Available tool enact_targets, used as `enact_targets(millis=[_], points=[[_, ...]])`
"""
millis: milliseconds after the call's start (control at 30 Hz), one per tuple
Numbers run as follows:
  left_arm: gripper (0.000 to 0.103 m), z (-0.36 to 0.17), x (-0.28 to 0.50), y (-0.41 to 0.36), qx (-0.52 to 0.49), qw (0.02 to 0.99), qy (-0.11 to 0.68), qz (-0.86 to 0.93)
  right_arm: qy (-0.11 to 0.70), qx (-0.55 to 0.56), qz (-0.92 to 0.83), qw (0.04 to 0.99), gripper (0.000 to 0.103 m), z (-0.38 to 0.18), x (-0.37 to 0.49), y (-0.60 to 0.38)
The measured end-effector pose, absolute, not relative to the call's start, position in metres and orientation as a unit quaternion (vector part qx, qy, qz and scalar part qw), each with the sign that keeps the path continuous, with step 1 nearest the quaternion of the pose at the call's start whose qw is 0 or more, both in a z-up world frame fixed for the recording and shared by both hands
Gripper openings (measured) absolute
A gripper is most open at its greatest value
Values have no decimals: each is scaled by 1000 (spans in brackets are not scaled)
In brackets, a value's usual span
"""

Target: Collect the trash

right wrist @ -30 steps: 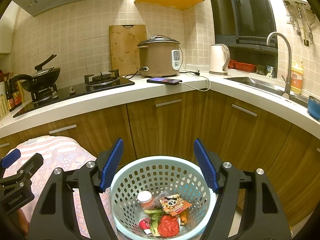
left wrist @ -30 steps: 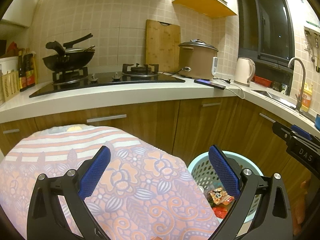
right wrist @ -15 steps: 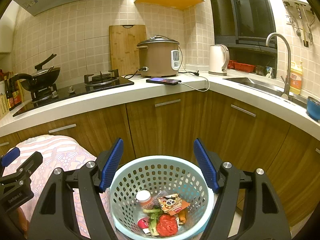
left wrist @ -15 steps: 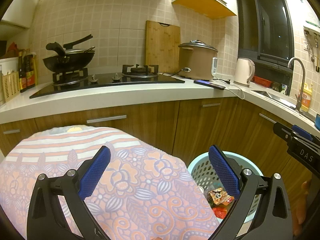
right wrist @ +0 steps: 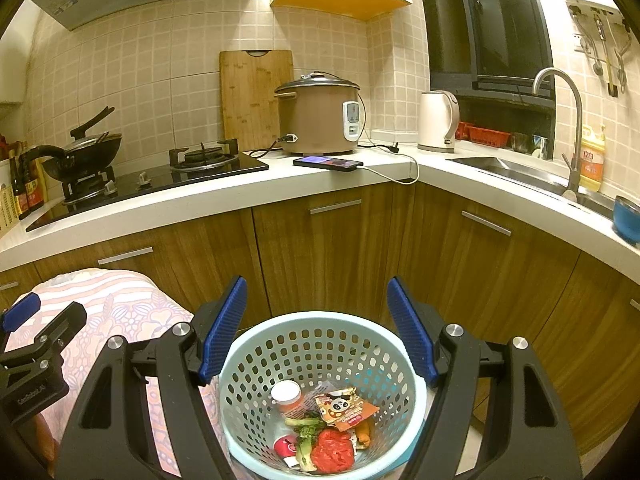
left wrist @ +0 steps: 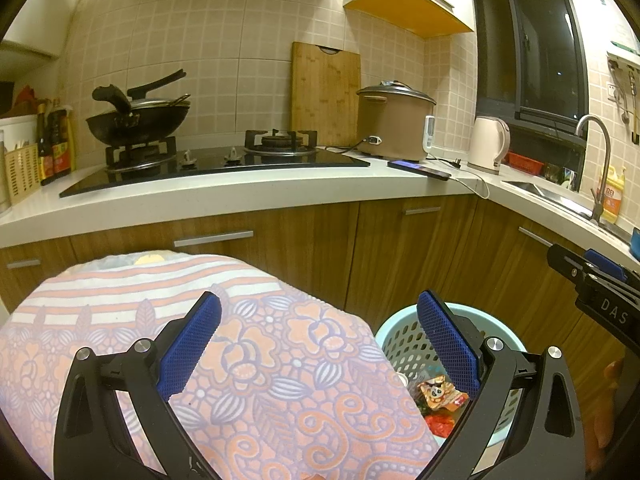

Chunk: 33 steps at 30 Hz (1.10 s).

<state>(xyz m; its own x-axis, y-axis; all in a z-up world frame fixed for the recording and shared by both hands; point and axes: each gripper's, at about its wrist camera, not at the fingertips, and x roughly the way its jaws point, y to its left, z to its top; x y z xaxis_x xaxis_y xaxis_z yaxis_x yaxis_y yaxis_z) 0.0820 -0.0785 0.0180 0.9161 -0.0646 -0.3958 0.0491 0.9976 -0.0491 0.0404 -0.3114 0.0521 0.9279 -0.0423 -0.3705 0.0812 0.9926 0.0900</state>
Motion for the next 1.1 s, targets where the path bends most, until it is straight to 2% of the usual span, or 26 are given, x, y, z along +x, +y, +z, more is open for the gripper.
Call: enact_targets(millis=[1100], points=[[95, 20, 78, -86, -15, 979, 200, -21, 189, 45, -29, 980, 68, 49, 42, -318]])
